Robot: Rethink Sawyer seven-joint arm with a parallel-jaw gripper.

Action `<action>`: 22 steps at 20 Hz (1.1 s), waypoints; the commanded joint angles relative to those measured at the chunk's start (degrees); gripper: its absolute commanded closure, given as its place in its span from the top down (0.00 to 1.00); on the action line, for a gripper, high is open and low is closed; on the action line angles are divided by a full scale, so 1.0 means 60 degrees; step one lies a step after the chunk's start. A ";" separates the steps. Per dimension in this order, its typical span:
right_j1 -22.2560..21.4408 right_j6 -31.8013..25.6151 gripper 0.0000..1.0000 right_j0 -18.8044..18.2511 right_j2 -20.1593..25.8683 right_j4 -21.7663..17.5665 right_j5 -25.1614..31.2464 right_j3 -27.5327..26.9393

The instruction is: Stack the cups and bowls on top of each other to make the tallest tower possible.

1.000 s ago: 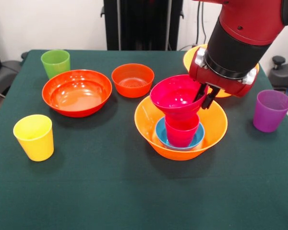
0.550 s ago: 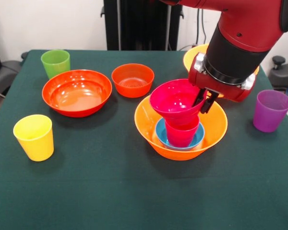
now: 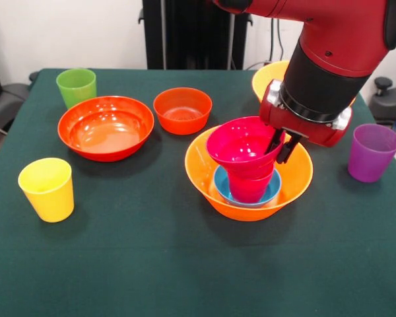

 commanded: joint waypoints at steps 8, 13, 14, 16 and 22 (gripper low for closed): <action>0.0474 -0.2048 0.00 0.0041 0.0856 -0.0753 -0.0717 -0.0177; 0.0508 -0.2011 0.00 0.0053 0.0830 -0.0778 -0.0769 -0.0178; 0.0503 -0.2014 0.00 0.0052 0.0828 -0.0780 -0.0779 -0.0146; 0.0489 -0.2001 0.00 0.0051 0.0820 -0.0762 -0.0729 -0.0090; 0.0572 -0.2007 0.00 -0.0030 0.0934 -0.0549 -0.0270 -0.0160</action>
